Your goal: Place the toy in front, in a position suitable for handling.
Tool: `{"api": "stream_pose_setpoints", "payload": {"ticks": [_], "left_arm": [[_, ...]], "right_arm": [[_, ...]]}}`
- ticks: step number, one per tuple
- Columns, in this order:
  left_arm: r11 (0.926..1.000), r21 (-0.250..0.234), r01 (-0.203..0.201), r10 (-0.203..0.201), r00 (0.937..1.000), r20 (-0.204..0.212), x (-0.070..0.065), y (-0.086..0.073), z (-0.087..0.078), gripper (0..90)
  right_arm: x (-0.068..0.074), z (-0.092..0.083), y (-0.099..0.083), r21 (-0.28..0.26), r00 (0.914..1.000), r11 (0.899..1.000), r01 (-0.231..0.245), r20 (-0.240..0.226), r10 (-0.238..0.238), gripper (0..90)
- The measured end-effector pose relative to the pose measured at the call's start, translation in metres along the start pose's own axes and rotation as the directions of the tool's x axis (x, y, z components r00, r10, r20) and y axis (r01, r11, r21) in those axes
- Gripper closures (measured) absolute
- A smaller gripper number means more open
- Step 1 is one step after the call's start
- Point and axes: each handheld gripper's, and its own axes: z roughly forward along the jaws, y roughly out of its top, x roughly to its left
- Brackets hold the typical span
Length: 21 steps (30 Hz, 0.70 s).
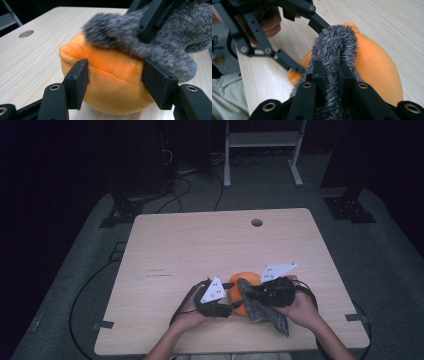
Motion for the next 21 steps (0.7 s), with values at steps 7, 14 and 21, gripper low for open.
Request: {"api": "stream_pose_setpoints", "payload": {"ticks": [7, 14, 21], "left_arm": [[0.9997, 0.004, 0.024, -0.024, 0.9997, 0.0, 0.004, -0.006, -0.002, 37.9], [0.9988, 0.026, 0.042, -0.042, 0.999, -0.018, 0.007, -0.007, -0.002, 38.6], [0.9977, 0.041, 0.054, -0.054, 0.9985, -0.011, 0.009, -0.008, -0.003, 39.2]], "right_arm": [[-0.009, -0.011, -0.035, 0.027, 0.9979, 0.998, -0.058, 0.032, 0.057, 78.6], [-0.024, -0.019, -0.067, 0.104, 0.9892, 0.986, -0.131, 0.081, 0.122, 78.7], [-0.023, -0.024, -0.033, -0.04, 0.9925, 0.992, -0.12, 0.019, 0.121, 78.5]]}}
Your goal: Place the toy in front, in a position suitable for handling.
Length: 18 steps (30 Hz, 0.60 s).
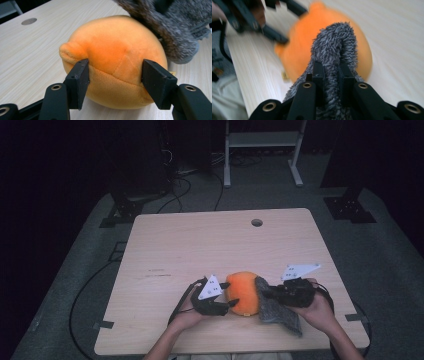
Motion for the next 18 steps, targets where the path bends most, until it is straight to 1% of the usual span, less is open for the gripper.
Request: {"api": "stream_pose_setpoints", "payload": {"ticks": [2, 3, 4, 7, 8, 10, 11, 13, 14, 15, 18], "left_arm": [[0.9998, 0.01, 0.018, -0.018, 0.9998, -0.002, 0.004, -0.004, -0.002, 39.4], [0.9994, 0.014, 0.031, -0.031, 0.9995, 0.002, 0.006, -0.005, -0.003, 39.5], [0.9988, 0.016, 0.045, -0.046, 0.9989, 0.012, 0.008, -0.007, -0.003, 39.9], [0.9985, 0.017, 0.052, -0.053, 0.9984, 0.021, 0.008, -0.008, -0.003, 40.2], [0.9985, 0.017, 0.052, -0.053, 0.9984, 0.02, 0.008, -0.008, -0.003, 40.2], [0.9985, 0.016, 0.052, -0.052, 0.9984, 0.02, 0.007, -0.008, -0.002, 40.1], [0.9986, 0.014, 0.052, -0.052, 0.9985, 0.019, 0.007, -0.008, -0.002, 40.2], [0.9991, 0.021, 0.036, -0.036, 0.9992, 0.019, 0.005, -0.007, -0.002, 40.2], [0.9991, 0.019, 0.037, -0.038, 0.9991, 0.019, 0.005, -0.007, -0.002, 40.3], [0.9992, 0.02, 0.035, -0.036, 0.9992, 0.019, 0.005, -0.007, -0.001, 40.3], [0.9991, 0.019, 0.039, -0.039, 0.999, 0.023, 0.006, -0.007, -0.001, 40.4]], "right_arm": [[-0.001, 0.007, 0.006, 0.003, 1.0, 1.0, 0.005, -0.004, -0.005, 78.5], [-0.003, 0.011, 0.006, 0.005, 0.9999, 1.0, -0.003, -0.013, 0.003, 78.5], [-0.005, 0.014, 0.004, 0.006, 0.9997, 1.0, -0.01, -0.02, 0.01, 78.5], [-0.011, 0.015, -0.011, 0.012, 0.998, 0.999, -0.051, -0.037, 0.051, 78.6], [-0.012, 0.014, -0.014, 0.019, 0.9978, 0.998, -0.057, -0.032, 0.058, 78.5], [-0.019, 0.011, -0.027, 0.052, 0.9974, 0.996, -0.071, -0.006, 0.072, 78.4], [-0.022, 0.01, -0.034, 0.077, 0.9965, 0.994, -0.084, 0.006, 0.084, 78.3], [-0.029, 0.008, -0.044, 0.108, 0.9936, 0.988, -0.113, 0.018, 0.112, 78.3], [-0.032, 0.005, -0.046, 0.098, 0.9916, 0.987, -0.129, 0.006, 0.129, 78.3], [-0.033, 0.002, -0.045, 0.078, 0.9898, 0.987, -0.141, -0.006, 0.142, 78.2], [-0.037, -0.006, -0.033, 0.015, 0.9893, 0.99, -0.143, -0.025, 0.143, 77.9]]}}
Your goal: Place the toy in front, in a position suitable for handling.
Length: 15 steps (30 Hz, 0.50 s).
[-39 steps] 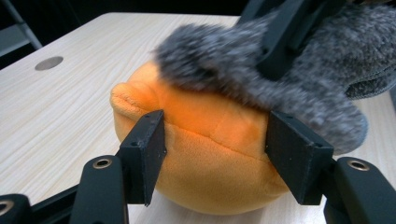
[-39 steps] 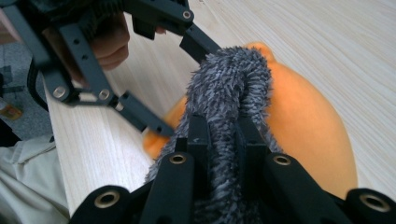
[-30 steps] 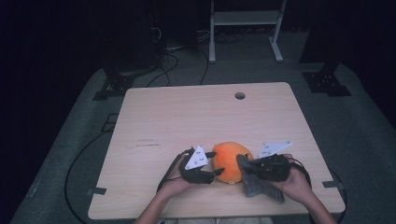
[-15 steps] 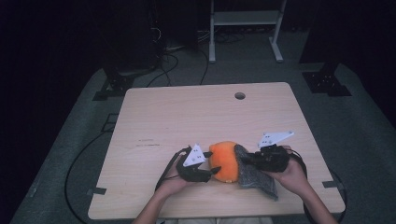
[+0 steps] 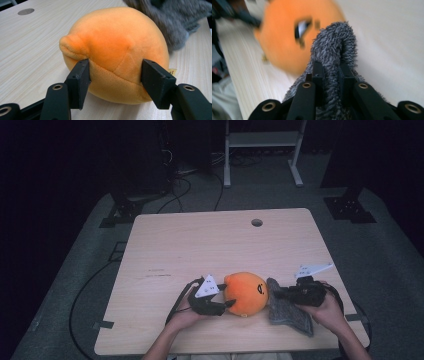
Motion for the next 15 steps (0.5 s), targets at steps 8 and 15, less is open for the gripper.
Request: {"api": "stream_pose_setpoints", "payload": {"ticks": [8, 15], "left_arm": [[0.9998, 0.011, 0.016, -0.017, 0.9994, 0.031, 0.003, -0.002, -0.008, 37.3], [0.9776, -0.072, 0.198, -0.189, 0.9755, 0.112, 0.013, 0.006, -0.018, 18.0]], "right_arm": [[0.002, 0.022, 0.043, -0.02, 0.9968, 0.999, 0.032, -0.073, -0.033, 77.4], [0.019, 0.02, 0.016, 0.008, 0.9928, 0.997, 0.079, -0.092, -0.078, 77.3]]}}
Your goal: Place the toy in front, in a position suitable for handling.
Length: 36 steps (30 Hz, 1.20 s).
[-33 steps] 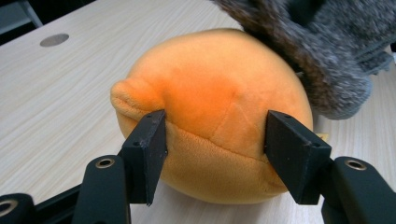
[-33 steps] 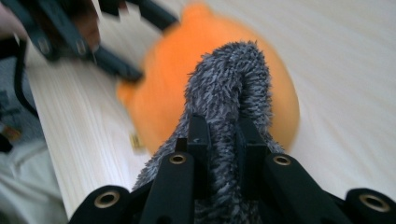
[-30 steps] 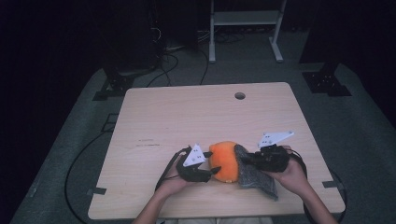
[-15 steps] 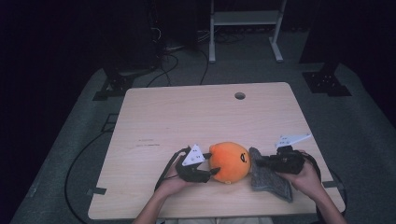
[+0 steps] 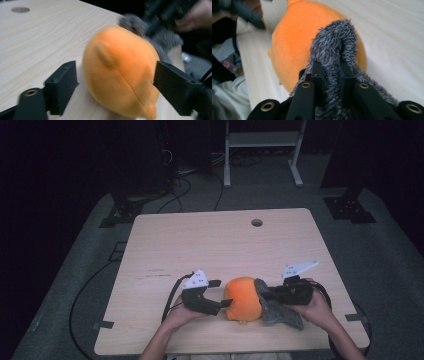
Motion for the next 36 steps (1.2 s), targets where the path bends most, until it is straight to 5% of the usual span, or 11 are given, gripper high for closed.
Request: {"api": "stream_pose_setpoints", "payload": {"ticks": [4, 6, 10, 13, 15, 18, 21, 24, 27, 31, 36], "left_arm": [[0.9965, 0.075, 0.035, -0.04, 0.9976, 0.057, -0.008, 0.006, 0.021, 8.8], [0.9911, 0.131, -0.02, 0.015, 0.9991, 0.039, -0.018, 0.006, 0.036, 11.9], [0.9903, 0.087, -0.109, 0.112, 0.9932, -0.033, -0.026, 0.015, 0.039, 33.3], [0.9767, 0.063, -0.205, 0.209, 0.9766, -0.052, -0.026, 0.022, 0.038, 37.9], [0.9573, 0.065, -0.282, 0.285, 0.9577, -0.042, -0.026, 0.026, 0.038, 38.7], [0.9447, 0.059, -0.323, 0.324, 0.9458, -0.02, -0.022, 0.026, 0.038, 39.0], [0.9602, 0.079, -0.268, 0.271, 0.9624, -0.025, -0.012, 0.021, 0.037, 34.2], [0.9936, 0.076, -0.084, 0.086, 0.9961, -0.02, -0.001, 0.018, 0.029, 17.2], [0.9984, 0.049, 0.026, -0.027, 0.9994, 0.023, 0.002, 0.015, 0.023, 14.6], [0.9968, 0.063, -0.048, 0.049, 0.9988, -0.008, -0.01, 0.013, 0.025, 25.8], [0.9735, 0.084, -0.213, 0.216, 0.9757, -0.035, -0.02, 0.012, 0.024, 41.0]], "right_arm": [[0.011, -0.005, -0.014, 0.0, 0.9997, 1.0, 0.023, 0.005, -0.023, 77.3], [0.015, -0.007, -0.017, 0.001, 0.9995, 1.0, 0.031, 0.011, -0.031, 77.1], [0.012, -0.014, -0.02, -0.013, 0.9983, 0.999, 0.038, 0.046, -0.038, 77.0], [0.005, -0.023, -0.016, -0.065, 0.9991, 0.998, 0.02, 0.04, -0.017, 77.2], [-0.001, -0.029, -0.008, -0.118, 0.9997, 0.993, 0.007, 0.023, -0.004, 77.3], [-0.015, -0.032, 0.006, -0.158, 0.9994, 0.987, -0.022, 0.023, 0.026, 77.3], [-0.023, -0.015, 0.012, -0.106, 0.9991, 0.993, -0.043, -0.004, 0.043, 77.2], [-0.018, -0.004, 0.011, -0.087, 0.9992, 0.995, -0.04, -0.004, 0.04, 77.5], [-0.006, 0.0, 0.008, -0.077, 0.9996, 0.997, -0.025, -0.016, 0.023, 77.7], [0.015, 0.0, 0.01, -0.035, 0.9977, 0.997, 0.064, 0.023, -0.063, 77.8], [0.026, -0.014, 0.028, -0.071, 0.9928, 0.991, 0.114, 0.045, -0.111, 78.0]]}}
